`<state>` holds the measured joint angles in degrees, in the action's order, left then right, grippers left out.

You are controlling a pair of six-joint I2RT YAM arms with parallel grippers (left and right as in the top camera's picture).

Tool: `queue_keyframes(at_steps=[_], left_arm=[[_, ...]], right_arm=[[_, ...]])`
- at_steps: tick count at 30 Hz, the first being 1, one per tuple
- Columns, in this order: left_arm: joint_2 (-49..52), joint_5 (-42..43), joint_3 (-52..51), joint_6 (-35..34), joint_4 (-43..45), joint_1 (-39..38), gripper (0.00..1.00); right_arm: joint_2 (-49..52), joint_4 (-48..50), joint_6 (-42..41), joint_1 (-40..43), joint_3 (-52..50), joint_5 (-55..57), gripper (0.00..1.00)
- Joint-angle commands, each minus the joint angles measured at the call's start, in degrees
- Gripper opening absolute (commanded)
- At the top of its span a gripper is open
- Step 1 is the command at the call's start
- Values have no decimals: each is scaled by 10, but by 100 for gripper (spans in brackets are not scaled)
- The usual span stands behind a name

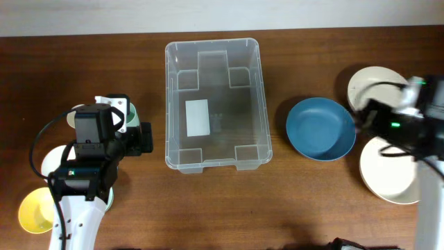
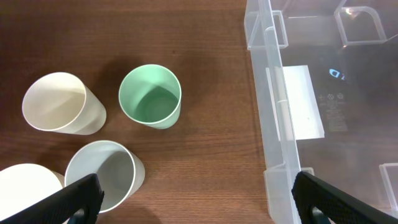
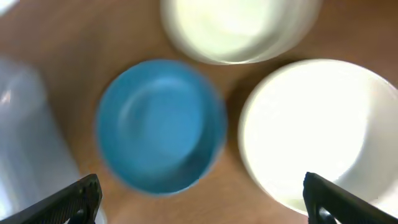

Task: Pack container
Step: 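Move the right gripper to the front cream bowl on the right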

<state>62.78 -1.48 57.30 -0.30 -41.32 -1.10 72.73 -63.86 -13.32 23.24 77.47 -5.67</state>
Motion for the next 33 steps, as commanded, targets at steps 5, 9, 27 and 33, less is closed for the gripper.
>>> queue_keyframes(at_steps=[5,9,27,33], left_arm=[[1,7,10,-6,-1,3,99],[1,7,10,-6,-1,3,99],[1,7,10,-6,3,3,99],[1,7,10,-6,3,3,99]], right_arm=[[15,-47,-86,225,8,-6,99],[28,-54,-86,320,-30,-29,99],[36,196,-70,424,-317,-128,99],[36,272,-87,424,-378,-129,99]])
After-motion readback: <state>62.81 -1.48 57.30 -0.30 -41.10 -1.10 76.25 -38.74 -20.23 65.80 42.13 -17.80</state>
